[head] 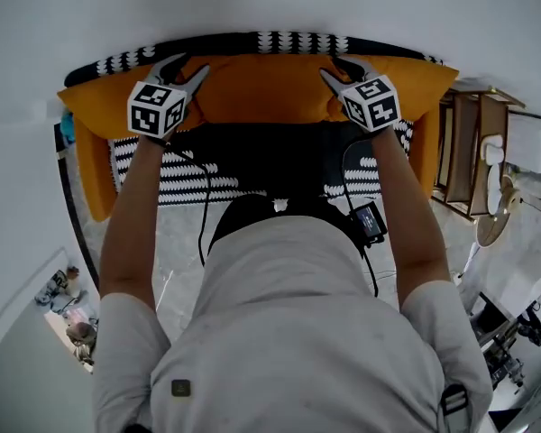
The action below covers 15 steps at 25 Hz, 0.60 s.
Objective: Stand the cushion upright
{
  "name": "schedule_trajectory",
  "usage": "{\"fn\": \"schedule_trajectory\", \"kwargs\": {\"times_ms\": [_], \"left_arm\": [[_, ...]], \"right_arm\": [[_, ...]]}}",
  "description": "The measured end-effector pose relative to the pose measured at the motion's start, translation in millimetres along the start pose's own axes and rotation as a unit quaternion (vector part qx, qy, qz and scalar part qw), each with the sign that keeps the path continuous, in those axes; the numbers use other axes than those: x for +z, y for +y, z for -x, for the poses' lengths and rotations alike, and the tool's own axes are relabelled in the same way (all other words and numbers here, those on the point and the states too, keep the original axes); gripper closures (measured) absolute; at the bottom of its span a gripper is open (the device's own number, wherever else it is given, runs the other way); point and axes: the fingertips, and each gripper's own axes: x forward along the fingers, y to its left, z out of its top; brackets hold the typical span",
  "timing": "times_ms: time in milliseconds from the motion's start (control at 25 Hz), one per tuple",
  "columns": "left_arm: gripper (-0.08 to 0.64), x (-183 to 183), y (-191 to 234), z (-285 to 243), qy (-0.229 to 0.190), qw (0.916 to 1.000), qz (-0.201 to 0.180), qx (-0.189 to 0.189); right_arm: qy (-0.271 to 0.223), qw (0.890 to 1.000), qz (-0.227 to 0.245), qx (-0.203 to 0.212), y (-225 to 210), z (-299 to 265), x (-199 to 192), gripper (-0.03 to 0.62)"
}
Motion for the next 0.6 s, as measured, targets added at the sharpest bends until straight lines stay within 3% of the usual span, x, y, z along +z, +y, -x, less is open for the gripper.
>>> {"fn": "schedule_trajectory", "kwargs": {"times_ms": [280, 480, 600], "left_arm": [[0.419, 57.2, -42.9, 86.9, -0.109, 0.9935, 0.014, 0.029], [0.483, 71.0, -68.8, 128.0, -0.146, 0.9890, 0.004, 0.024], [0.537, 75.3, -76.6, 145.0, -0.162, 0.9864, 0.005, 0.028]], "right_arm": [[-0.132, 0.989, 0.002, -0.058, 54.3, 90.4, 64.0, 0.509], [-0.201, 0.977, 0.017, -0.065, 96.7, 141.2, 100.1, 0.583], [-0.221, 0.973, 0.037, -0.058, 116.1, 158.4, 113.9, 0.582]]}}
